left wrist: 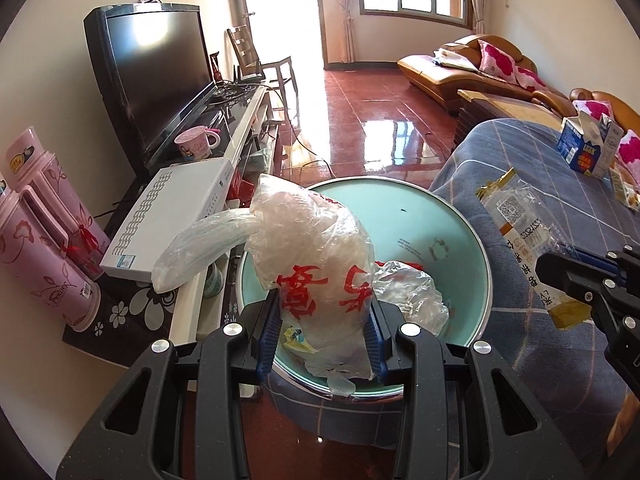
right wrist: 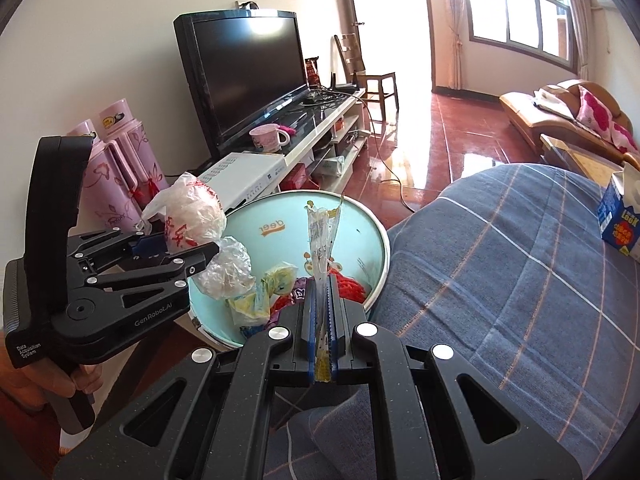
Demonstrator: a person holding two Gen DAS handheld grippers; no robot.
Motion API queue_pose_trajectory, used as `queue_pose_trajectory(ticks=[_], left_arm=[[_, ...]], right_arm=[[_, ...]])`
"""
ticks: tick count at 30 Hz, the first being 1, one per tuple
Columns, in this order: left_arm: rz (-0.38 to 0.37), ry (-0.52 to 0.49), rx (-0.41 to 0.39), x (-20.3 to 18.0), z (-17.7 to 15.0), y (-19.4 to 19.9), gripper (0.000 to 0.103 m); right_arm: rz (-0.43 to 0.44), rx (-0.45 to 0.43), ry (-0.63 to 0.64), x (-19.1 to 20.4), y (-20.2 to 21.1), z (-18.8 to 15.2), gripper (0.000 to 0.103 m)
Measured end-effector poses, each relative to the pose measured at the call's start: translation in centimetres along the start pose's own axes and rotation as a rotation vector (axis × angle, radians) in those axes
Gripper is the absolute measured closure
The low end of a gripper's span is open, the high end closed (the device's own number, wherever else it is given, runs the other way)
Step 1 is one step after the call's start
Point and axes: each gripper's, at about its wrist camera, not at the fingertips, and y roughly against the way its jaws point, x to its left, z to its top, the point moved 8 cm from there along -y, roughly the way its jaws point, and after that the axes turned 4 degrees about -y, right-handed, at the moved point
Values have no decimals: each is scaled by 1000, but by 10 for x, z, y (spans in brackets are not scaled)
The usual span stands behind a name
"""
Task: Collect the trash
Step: 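Carry the plastic bag and snack packet over the bin with both tools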
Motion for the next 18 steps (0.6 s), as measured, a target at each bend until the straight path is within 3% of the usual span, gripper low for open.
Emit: queue_pose_trajectory(ticks=[18], left_arm=[[-12,-8,64,-2,2,-36,66]], right_arm=[[12,57,-44,-13,-35,8,97]])
